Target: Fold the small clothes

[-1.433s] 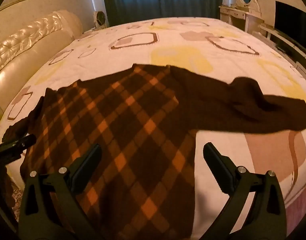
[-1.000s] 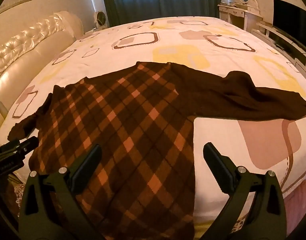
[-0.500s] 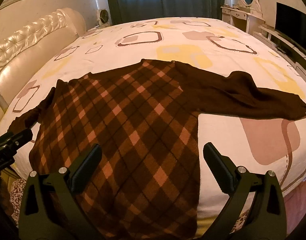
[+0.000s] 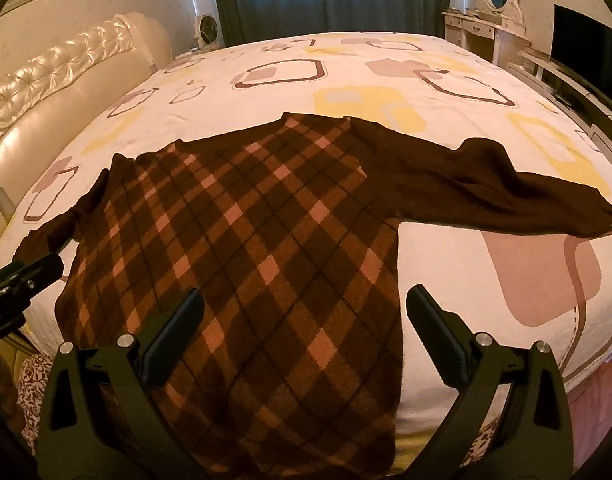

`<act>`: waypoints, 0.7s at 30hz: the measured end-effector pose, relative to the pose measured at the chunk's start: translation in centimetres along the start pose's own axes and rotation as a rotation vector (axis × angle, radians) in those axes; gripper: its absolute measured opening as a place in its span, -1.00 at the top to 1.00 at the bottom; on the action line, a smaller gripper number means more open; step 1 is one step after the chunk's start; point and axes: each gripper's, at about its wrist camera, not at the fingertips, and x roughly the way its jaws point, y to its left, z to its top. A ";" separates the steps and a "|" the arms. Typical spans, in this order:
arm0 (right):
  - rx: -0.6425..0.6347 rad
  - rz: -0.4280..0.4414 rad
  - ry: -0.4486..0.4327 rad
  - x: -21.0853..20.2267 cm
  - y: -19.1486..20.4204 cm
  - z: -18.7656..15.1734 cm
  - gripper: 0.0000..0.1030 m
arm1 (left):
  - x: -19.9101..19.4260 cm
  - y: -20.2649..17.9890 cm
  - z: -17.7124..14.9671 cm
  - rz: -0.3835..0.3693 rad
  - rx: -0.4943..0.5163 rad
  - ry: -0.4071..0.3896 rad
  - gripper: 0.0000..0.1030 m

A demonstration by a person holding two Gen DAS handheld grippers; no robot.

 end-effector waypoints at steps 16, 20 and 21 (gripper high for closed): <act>0.001 0.000 0.001 0.1 0.0 -0.1 -0.96 | 0.1 0.0 -0.2 0.004 -0.002 0.000 -0.93; 0.000 0.000 0.001 0.1 0.0 -0.1 -0.96 | 0.1 0.0 -0.3 0.005 -0.004 0.001 -0.93; 0.000 0.000 0.001 0.1 0.0 -0.1 -0.96 | 0.1 0.0 -0.4 0.006 -0.004 0.002 -0.93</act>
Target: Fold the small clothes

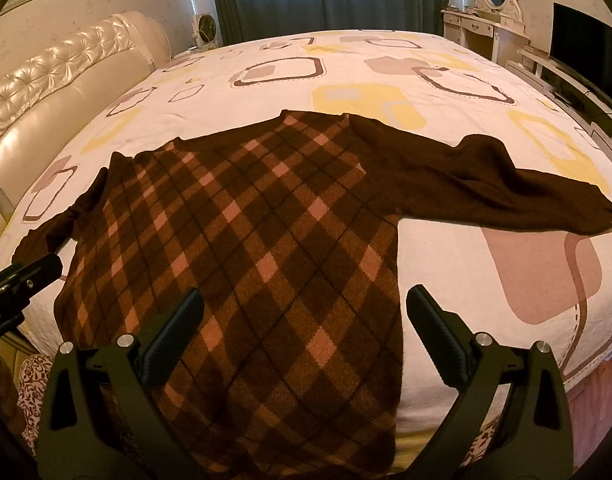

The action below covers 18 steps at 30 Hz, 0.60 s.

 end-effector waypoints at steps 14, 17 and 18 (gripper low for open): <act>0.000 0.000 -0.001 0.0 0.1 0.0 -0.96 | 0.2 0.1 -0.1 0.001 -0.003 0.004 -0.93; 0.000 -0.001 0.000 0.0 0.1 0.0 -0.96 | 0.2 0.1 -0.1 0.001 -0.002 0.005 -0.93; 0.000 -0.001 0.000 0.0 0.1 0.0 -0.96 | 0.2 0.1 -0.1 0.000 -0.002 0.007 -0.93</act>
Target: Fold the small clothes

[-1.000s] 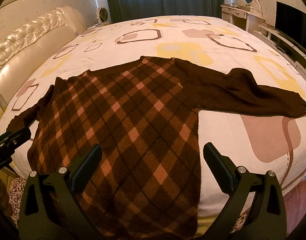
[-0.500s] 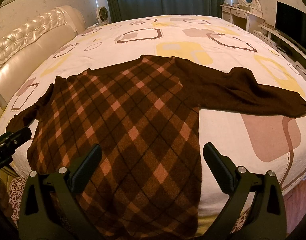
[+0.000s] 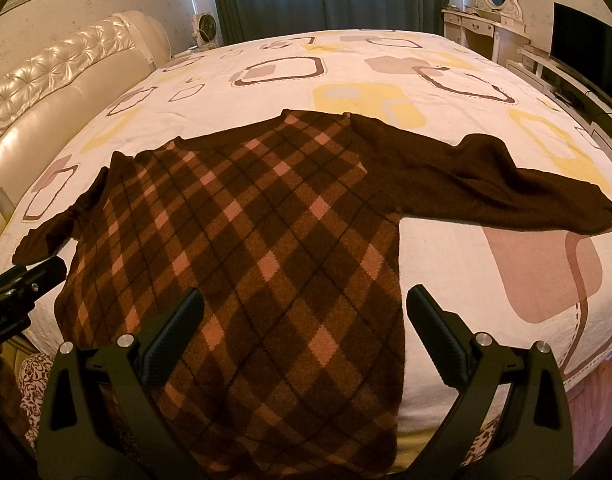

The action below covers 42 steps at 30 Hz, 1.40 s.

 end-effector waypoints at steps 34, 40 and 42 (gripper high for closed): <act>0.430 0.008 -0.090 -2.9 -16.7 5.0 -0.96 | 1.4 0.6 -0.4 -0.012 -0.027 0.050 -0.93; 0.916 -0.074 -0.150 -3.4 -34.9 2.9 -0.96 | 1.8 1.0 -0.4 -0.018 -0.048 0.064 -0.93; 1.068 -0.074 -0.160 -2.7 -39.6 1.2 -0.96 | 1.9 1.2 -0.4 -0.007 -0.050 0.060 -0.93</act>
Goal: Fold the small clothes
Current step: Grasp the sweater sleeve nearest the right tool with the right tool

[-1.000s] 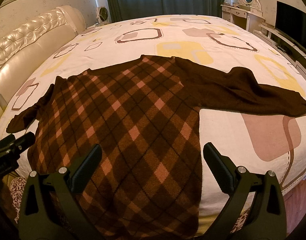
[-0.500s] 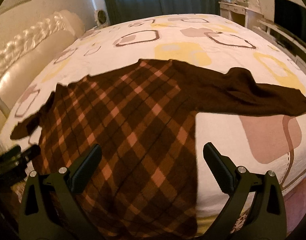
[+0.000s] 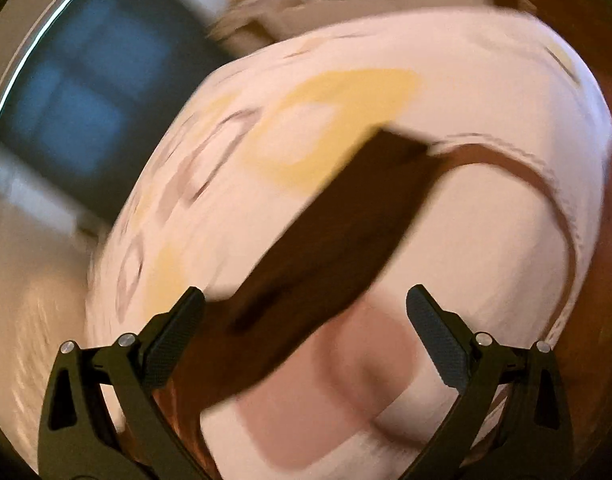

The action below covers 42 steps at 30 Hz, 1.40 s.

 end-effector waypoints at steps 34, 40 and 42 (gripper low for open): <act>0.189 0.176 -0.067 1.4 -5.7 3.6 0.95 | 2.5 6.2 0.1 -0.014 -0.185 0.126 -0.93; -0.096 0.318 -0.032 -0.9 6.7 -0.5 0.94 | 2.4 7.2 0.5 -0.031 -0.180 0.116 -0.93; -0.219 0.366 -0.001 -1.3 11.7 -4.1 0.94 | 1.8 7.5 0.9 -0.033 -0.158 0.087 -0.93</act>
